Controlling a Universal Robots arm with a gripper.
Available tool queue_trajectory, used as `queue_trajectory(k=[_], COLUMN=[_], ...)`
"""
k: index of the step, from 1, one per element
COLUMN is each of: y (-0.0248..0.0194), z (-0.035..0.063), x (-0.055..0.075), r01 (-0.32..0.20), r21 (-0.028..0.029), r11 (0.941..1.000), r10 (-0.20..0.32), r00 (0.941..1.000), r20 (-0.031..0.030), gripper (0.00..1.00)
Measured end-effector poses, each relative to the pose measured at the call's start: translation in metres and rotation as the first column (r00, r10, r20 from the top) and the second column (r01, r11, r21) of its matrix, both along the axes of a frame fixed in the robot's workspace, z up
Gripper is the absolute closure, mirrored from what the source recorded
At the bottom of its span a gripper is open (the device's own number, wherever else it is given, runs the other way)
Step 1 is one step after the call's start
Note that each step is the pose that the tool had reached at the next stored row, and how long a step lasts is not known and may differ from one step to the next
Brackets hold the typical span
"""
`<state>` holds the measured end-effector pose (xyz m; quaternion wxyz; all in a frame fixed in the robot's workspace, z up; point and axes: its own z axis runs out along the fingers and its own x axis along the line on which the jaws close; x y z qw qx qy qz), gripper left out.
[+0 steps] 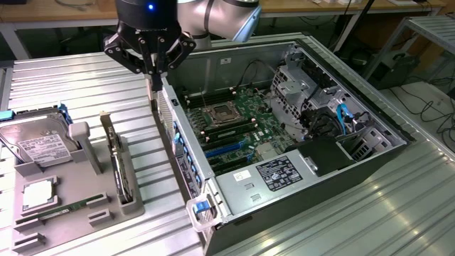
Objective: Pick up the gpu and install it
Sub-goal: 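Reach for the gpu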
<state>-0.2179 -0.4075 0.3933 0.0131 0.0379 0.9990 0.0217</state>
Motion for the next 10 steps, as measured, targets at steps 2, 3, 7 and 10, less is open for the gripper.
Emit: queue_trajectory(k=[2, 3, 7, 10], y=[-0.0003, -0.0004, -0.001, -0.0014], z=[0.0, 0.0, 0.0, 0.0], x=[-0.0016, -0.0023, -0.0053, -0.0089], r01=[0.0, 0.0, 0.0, 0.0], r21=[0.0, 0.0, 0.0, 0.0001], r11=[1.0, 1.0, 1.0, 1.0], r10=[0.0, 0.0, 0.0, 0.0], r00=[1.0, 1.0, 1.0, 1.0], r20=[0.0001, 0.0, 0.0, 0.0], gripper=[0.89, 0.89, 0.89, 0.89])
